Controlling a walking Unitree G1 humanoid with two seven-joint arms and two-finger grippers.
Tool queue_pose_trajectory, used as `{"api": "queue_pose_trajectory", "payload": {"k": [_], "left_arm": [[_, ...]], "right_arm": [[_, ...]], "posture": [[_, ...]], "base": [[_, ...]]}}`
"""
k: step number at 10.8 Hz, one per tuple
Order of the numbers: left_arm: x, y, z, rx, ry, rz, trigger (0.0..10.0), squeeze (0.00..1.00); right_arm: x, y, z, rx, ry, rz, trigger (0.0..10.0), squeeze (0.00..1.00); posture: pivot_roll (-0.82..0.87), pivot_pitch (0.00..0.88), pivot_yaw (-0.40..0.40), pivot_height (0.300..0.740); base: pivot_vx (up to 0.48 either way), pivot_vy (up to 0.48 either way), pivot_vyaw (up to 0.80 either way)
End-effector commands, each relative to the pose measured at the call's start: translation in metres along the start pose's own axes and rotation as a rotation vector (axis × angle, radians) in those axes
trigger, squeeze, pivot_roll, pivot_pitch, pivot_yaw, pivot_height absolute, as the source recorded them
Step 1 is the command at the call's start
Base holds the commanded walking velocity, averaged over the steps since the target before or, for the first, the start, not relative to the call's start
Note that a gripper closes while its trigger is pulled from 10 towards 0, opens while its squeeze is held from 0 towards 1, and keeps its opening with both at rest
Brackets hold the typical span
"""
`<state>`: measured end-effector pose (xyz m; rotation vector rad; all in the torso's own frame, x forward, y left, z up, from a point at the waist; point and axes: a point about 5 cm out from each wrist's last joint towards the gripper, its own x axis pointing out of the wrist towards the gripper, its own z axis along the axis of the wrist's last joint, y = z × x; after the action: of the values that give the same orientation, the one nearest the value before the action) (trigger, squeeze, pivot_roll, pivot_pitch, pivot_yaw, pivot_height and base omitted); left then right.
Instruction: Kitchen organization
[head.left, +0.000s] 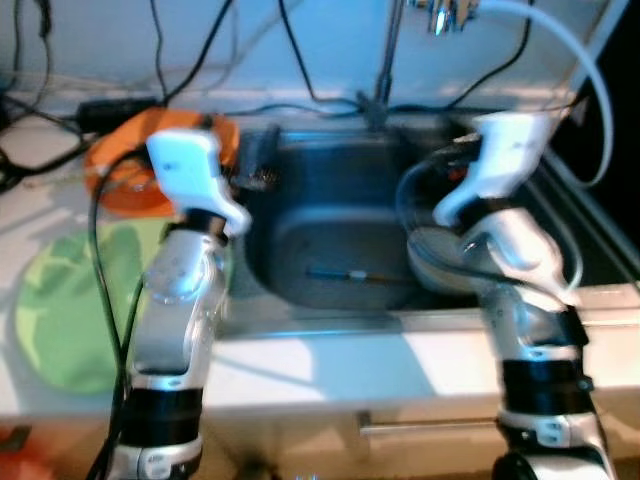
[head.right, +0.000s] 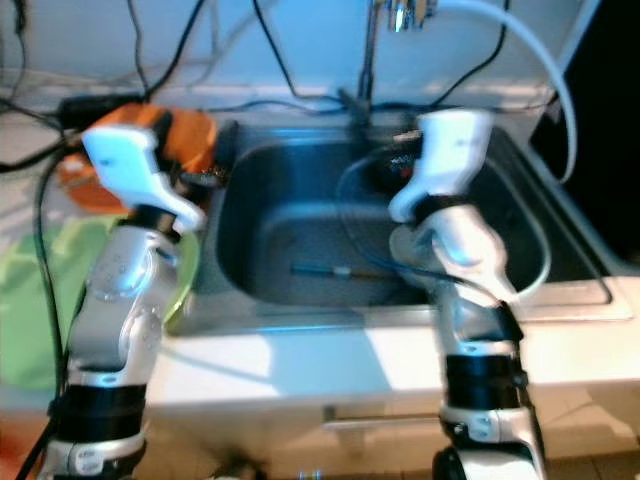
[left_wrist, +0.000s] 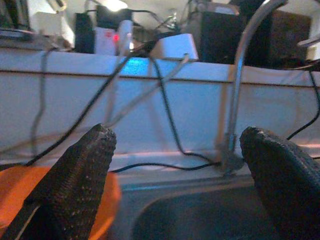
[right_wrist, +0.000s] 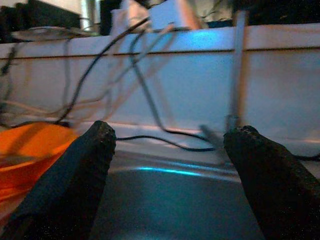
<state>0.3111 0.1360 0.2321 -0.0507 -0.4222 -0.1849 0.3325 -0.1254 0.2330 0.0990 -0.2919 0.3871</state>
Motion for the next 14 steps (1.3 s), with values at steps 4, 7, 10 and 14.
{"api": "queue_pose_trajectory", "payload": {"k": [4,7,10,14], "left_arm": [[-0.003,-0.001,0.002,0.025,-0.004,0.031,10.0,0.0],[-0.005,0.007,0.007,0.085,-0.023,0.1,10.0,0.0],[-0.013,0.029,0.012,0.161,-0.016,0.252,10.0,0.0],[-0.034,0.063,0.008,0.145,0.098,0.444,10.0,0.0]], "right_arm": [[0.0,0.001,0.005,-0.014,-0.016,0.013,10.0,0.0],[0.001,0.002,0.003,0.002,-0.009,0.011,10.0,0.0],[0.002,-0.002,0.002,0.007,-0.003,-0.01,10.0,0.0],[0.002,-0.005,0.0,0.009,0.013,-0.011,10.0,0.0]], "posture": [[0.13,0.058,0.016,0.74],[0.13,0.058,0.016,0.74],[0.13,0.055,0.017,0.74],[0.15,0.058,0.018,0.74]], "base": [[0.0,0.0,0.57],[0.0,0.0,0.8],[0.0,0.0,0.0],[0.0,0.0,0.0]]}}
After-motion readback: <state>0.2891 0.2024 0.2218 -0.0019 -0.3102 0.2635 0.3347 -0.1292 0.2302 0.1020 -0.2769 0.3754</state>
